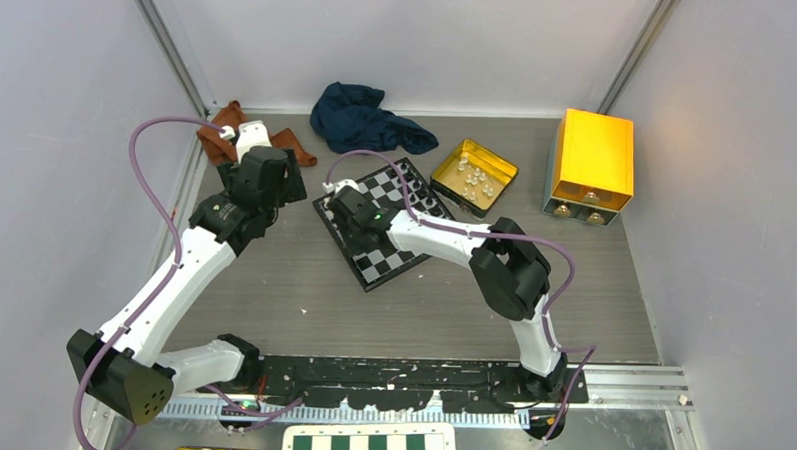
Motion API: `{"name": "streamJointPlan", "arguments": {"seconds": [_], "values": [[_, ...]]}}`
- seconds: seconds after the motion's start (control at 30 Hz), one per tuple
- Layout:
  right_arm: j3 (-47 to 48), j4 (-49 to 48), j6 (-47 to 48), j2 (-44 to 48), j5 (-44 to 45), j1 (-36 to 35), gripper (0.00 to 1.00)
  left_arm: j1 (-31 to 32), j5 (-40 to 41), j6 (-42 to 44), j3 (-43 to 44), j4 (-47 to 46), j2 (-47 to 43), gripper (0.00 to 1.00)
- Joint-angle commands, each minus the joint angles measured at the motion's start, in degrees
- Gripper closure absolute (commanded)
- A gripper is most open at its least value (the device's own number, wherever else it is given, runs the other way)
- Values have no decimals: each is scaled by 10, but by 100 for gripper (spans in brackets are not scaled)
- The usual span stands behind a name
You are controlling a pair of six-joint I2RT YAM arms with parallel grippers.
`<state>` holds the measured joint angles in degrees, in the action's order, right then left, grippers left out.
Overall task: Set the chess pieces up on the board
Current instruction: Place the chess piece on the chessboard.
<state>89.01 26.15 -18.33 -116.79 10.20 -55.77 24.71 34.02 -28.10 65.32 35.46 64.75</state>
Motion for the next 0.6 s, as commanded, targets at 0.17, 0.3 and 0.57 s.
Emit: {"name": "streamJointPlan", "arguments": {"seconds": [0.17,0.3,0.57], "values": [[-14,-20,9,12,13,-3,99,-3,8,-1,3,-16,-8,11],[-19,-18,12,14,20,-3,99,-3,8,-2,2,-17,-8,11],[-20,-2,17,19,35,-3,99,-3,4,-4,3,-21,-6,11]]}}
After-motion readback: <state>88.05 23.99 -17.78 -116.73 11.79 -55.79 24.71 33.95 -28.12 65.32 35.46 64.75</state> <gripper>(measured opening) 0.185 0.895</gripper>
